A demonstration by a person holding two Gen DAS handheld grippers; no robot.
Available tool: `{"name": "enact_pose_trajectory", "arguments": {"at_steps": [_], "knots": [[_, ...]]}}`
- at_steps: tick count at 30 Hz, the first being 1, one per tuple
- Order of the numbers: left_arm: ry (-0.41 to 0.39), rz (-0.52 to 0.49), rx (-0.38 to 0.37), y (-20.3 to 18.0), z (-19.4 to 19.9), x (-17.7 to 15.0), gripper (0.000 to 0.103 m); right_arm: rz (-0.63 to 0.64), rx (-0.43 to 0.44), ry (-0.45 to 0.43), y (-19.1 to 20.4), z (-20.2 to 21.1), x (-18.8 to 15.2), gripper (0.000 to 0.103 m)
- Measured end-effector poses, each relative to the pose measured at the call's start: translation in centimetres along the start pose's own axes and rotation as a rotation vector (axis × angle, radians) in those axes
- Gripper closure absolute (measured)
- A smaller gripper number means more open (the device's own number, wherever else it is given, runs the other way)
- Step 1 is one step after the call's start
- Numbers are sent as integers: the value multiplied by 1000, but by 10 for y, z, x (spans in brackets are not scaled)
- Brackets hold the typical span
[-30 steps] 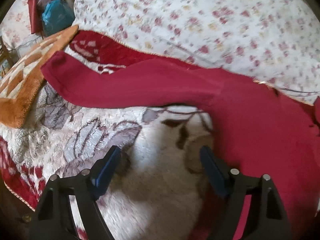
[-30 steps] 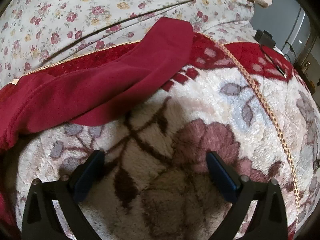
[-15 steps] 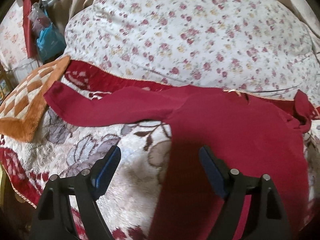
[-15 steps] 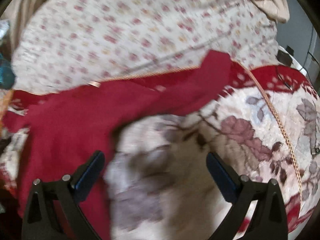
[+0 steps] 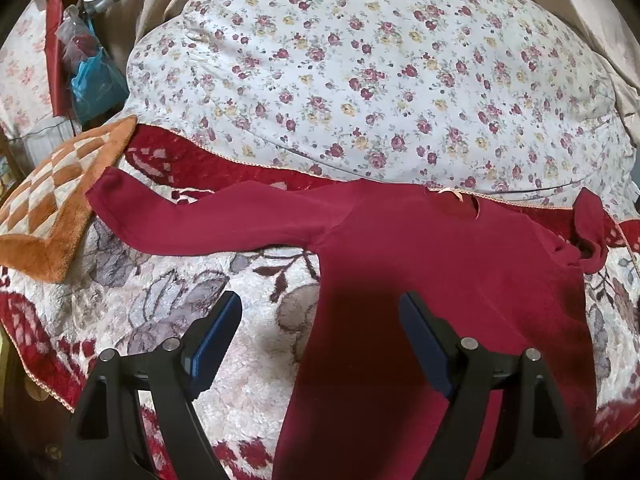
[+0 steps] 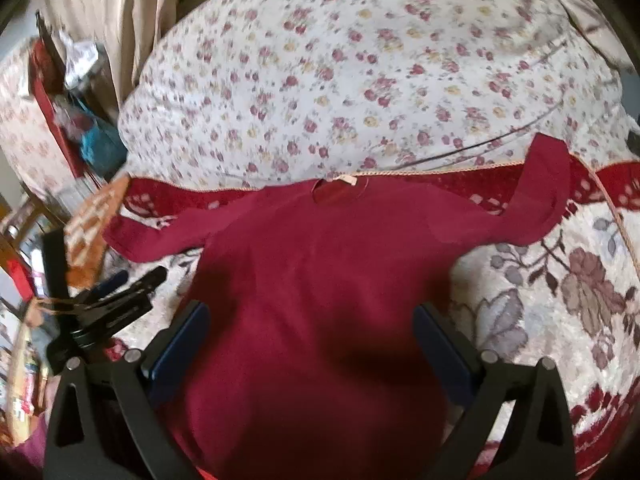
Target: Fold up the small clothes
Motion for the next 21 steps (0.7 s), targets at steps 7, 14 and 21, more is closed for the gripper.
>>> {"name": "enact_pose_trajectory", "arguments": {"at_steps": [7, 14, 21], "knots": [[2, 24, 14, 7, -3, -4, 42, 80, -188, -14, 32, -37, 4, 0], [17, 39, 15, 11, -12, -7, 42, 113, -256, -27, 41, -57, 5, 1], [45, 33, 1, 8, -24, -10, 42, 124, -278, -21, 43, -69, 5, 1]]}}
Point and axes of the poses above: each gripper's, at about its wrist camera, not at the fingertips, and z roughly against the way its jaws point, y to its left, x to its top, the point moved 4 cm from there along -z, roughly the way its jaws point, and after that the axes turned 12 degrees about -x, right-handed, at the moved point
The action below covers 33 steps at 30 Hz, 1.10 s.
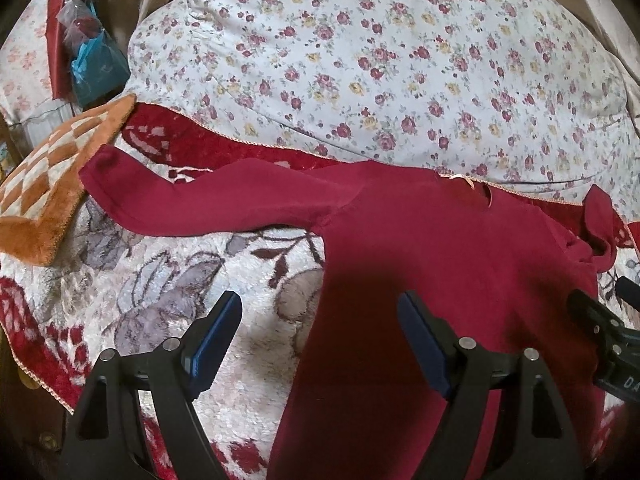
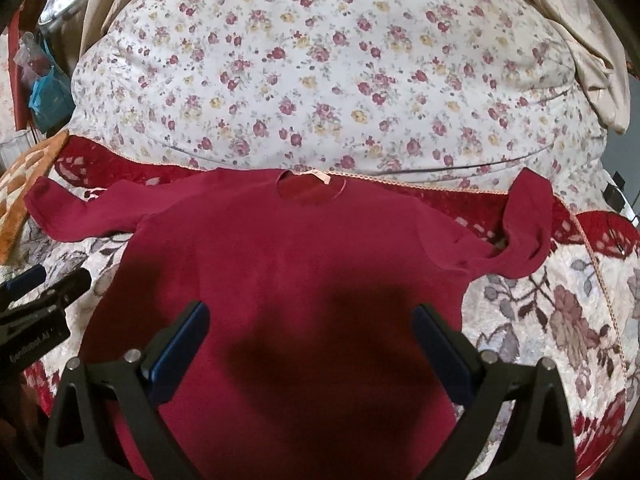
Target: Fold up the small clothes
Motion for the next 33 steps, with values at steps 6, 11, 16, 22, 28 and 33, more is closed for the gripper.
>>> {"name": "enact_pose_trajectory", "arguments": {"at_steps": [6, 11, 16, 22, 28, 33], "knots": [[4, -1, -1, -1, -4, 0, 42, 2, -17, 10, 1, -7, 2, 1], [14, 12, -3, 1, -8, 1, 42, 8, -22, 27, 2, -14, 3, 1], [18, 23, 0, 7, -11, 1, 42, 15, -27, 37, 5, -19, 1, 1], [30, 32, 19, 18, -16, 1, 42, 30, -32, 43, 8, -25, 3, 1], [38, 30, 27, 22, -19, 0, 42, 28, -21, 49, 13, -30, 5, 1], [45, 41, 38, 29, -22, 0, 42, 37, -13, 57, 21, -34, 5, 1]]}}
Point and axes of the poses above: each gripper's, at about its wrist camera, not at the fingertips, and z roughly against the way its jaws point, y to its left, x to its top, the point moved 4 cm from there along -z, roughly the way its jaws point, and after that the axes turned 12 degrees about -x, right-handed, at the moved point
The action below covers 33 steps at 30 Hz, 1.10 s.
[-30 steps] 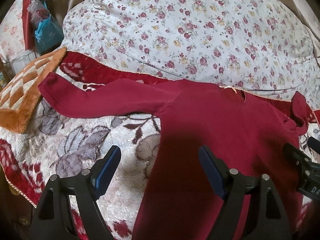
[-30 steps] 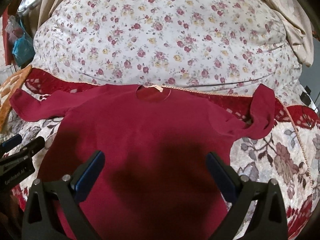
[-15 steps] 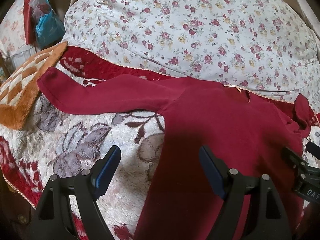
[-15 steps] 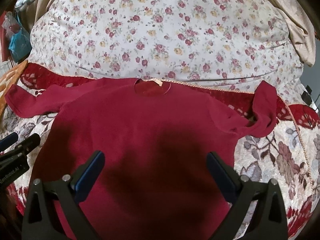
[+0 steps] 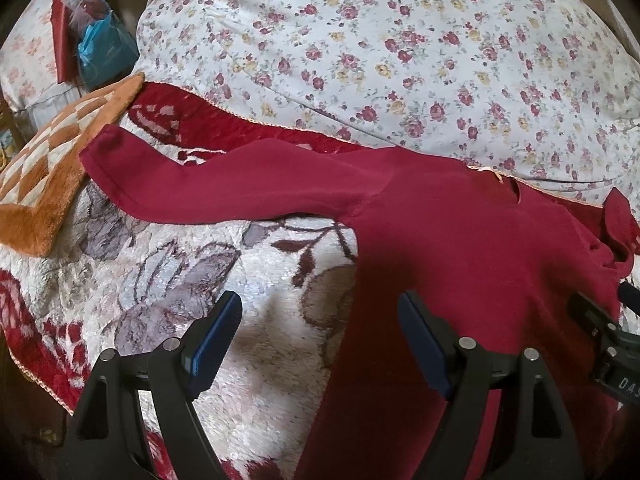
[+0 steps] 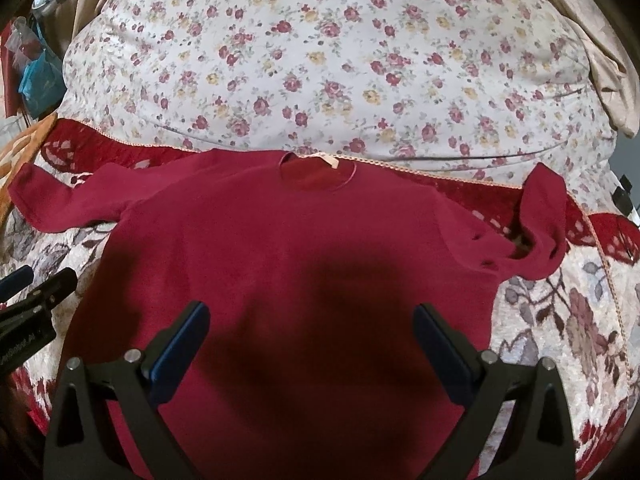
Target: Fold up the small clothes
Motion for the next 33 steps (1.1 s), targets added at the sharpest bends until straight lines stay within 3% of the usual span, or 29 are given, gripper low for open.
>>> {"name": "enact_pose_trajectory", "arguments": {"at_steps": [33], "knots": [[17, 45, 45, 35, -11, 3, 43, 46, 54, 7, 32, -13, 3, 1]]}}
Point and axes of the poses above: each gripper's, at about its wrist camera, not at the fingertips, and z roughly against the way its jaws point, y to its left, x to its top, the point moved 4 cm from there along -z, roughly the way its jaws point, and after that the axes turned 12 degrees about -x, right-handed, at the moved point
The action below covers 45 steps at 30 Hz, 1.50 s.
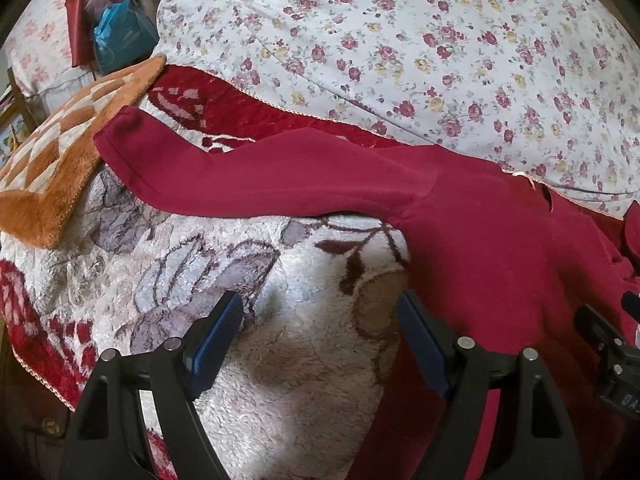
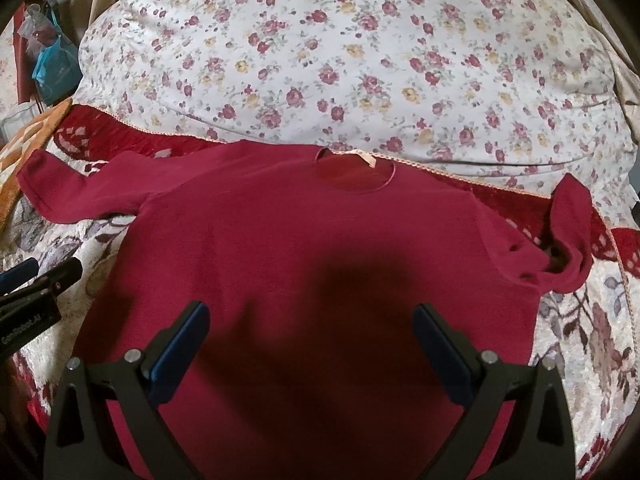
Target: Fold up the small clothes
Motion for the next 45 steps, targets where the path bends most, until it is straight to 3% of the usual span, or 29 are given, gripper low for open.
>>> {"name": "enact_pose_trajectory", "arguments": {"at_steps": [45], "knots": [[8, -11, -11, -10, 0, 0, 44, -12, 7, 32, 1, -8, -6, 1]]}}
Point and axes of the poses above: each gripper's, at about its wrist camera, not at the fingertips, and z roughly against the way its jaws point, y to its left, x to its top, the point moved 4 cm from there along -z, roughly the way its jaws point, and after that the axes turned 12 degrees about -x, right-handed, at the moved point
